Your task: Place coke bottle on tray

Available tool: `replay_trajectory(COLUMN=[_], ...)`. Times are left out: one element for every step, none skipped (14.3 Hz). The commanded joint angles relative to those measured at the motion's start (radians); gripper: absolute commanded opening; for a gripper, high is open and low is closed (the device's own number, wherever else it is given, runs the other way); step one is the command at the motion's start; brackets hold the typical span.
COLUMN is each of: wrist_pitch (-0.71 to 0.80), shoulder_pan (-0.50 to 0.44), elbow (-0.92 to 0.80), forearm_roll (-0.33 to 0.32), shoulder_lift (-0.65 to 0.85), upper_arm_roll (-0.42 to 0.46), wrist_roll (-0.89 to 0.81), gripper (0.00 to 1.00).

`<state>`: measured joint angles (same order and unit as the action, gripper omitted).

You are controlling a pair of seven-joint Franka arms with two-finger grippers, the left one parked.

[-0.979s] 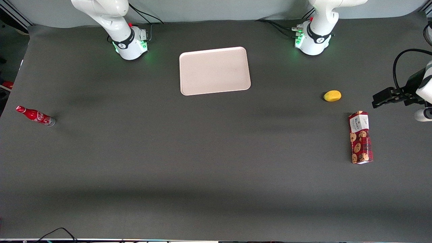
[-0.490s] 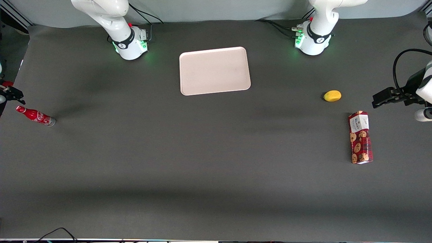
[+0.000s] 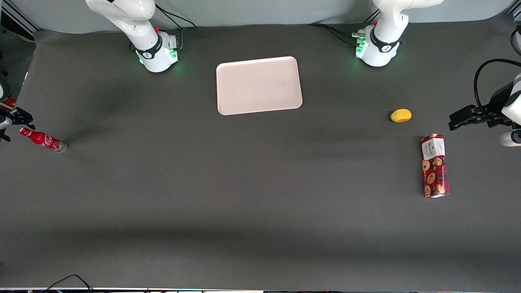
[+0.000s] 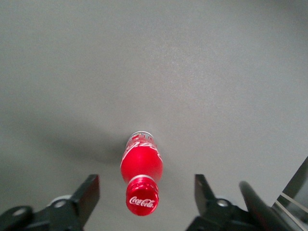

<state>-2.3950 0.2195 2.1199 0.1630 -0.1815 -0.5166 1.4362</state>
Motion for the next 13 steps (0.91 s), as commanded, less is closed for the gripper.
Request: replay_trajectory(wrist_pitch=[-0.004,-0.004,-0.003,0.000,0.000,0.005,0.007,0.010,0.010,0.019,0.051,0.097,0.138], shoulder_pan=[-0.014,-0.012,-0.011,-0.011,-0.011,-0.012,-0.014,-0.019,-0.022,-0.023,-0.025,-0.026,-0.028], elbow=[-0.006,-0.005,-0.005,-0.005,-0.005,-0.005,-0.005,-0.006,-0.008,-0.011,-0.017,-0.033,-0.049], forearm_roll=[0.055,0.064,0.067,0.067,0.069,0.069,0.069,0.070,0.069,0.070,0.070,0.070,0.060], shoulder_lift=[-0.013,-0.016,-0.018,-0.018,-0.019,-0.018,-0.018,-0.018,-0.013,-0.009,0.003,0.019,0.036], upper_arm_roll=[-0.017,-0.017,-0.017,-0.017,-0.017,-0.017,-0.017,-0.019,-0.019,-0.019,-0.017,-0.017,-0.016], wrist_roll=[0.066,0.070,0.070,0.070,0.070,0.070,0.070,0.069,0.058,0.052,0.044,0.027,0.009], gripper=[0.68,0.61,0.55,0.52,0.43,0.32,0.19,0.08,0.04,0.03,0.00,0.00,0.00])
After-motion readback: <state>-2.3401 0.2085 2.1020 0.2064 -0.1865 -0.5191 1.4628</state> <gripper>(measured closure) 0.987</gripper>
